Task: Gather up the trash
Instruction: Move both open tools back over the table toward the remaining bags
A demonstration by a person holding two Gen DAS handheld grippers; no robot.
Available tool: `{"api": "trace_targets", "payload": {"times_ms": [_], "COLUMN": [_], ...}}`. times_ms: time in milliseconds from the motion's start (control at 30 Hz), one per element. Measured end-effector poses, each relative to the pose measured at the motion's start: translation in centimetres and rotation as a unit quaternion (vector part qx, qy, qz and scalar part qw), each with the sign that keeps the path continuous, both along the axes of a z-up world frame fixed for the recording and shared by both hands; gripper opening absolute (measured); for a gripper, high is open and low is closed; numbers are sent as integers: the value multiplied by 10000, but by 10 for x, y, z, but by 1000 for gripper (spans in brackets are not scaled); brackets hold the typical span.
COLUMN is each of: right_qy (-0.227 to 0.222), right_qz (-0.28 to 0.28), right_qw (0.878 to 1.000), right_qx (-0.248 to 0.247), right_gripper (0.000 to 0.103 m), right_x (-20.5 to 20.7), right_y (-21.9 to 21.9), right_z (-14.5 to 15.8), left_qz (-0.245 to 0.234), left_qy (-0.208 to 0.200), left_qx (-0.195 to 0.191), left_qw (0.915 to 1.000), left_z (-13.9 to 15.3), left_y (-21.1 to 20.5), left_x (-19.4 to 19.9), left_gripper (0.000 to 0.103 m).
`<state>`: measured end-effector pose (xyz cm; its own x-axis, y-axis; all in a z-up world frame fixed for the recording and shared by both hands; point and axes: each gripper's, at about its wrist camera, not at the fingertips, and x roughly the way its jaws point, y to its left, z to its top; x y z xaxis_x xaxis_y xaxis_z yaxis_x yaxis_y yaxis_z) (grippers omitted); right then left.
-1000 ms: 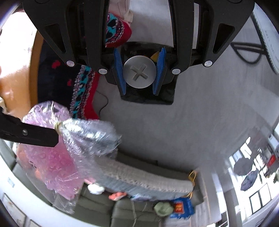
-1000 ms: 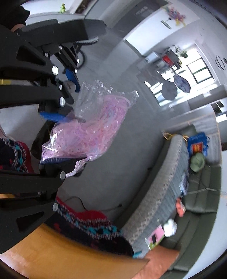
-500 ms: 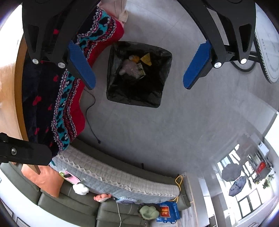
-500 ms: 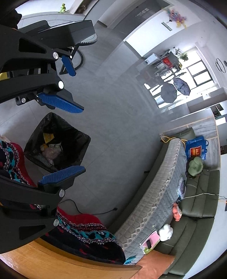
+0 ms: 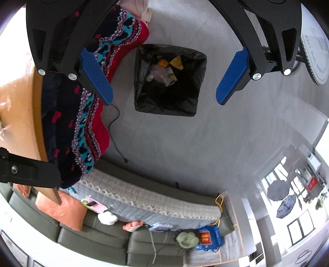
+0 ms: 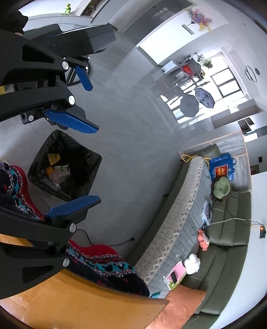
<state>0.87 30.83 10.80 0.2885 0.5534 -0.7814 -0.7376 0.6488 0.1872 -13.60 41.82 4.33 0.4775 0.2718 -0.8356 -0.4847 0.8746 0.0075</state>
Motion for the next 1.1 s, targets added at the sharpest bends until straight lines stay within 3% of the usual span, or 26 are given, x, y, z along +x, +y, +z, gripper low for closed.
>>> {"api": "trace_targets", "payload": {"times_ms": [267, 633, 1100], "right_qy": [-86, -261, -314], "right_qz": [-360, -1230, -2709], "right_qw": [9992, 9916, 9617], "right_qx": [182, 318, 274], "right_gripper": [64, 64, 64], "right_x": [8, 33, 68], "right_y": [-62, -191, -375], "right_z": [21, 39, 34], "left_qz": [-412, -1293, -2615], "left_qy": [-134, -342, -424], "left_qx": [128, 179, 108], "left_qw": [9990, 9909, 9642], "left_z": [21, 41, 44], "left_y": [-53, -161, -315], "left_x": [23, 71, 146], "left_gripper": [97, 97, 97]}}
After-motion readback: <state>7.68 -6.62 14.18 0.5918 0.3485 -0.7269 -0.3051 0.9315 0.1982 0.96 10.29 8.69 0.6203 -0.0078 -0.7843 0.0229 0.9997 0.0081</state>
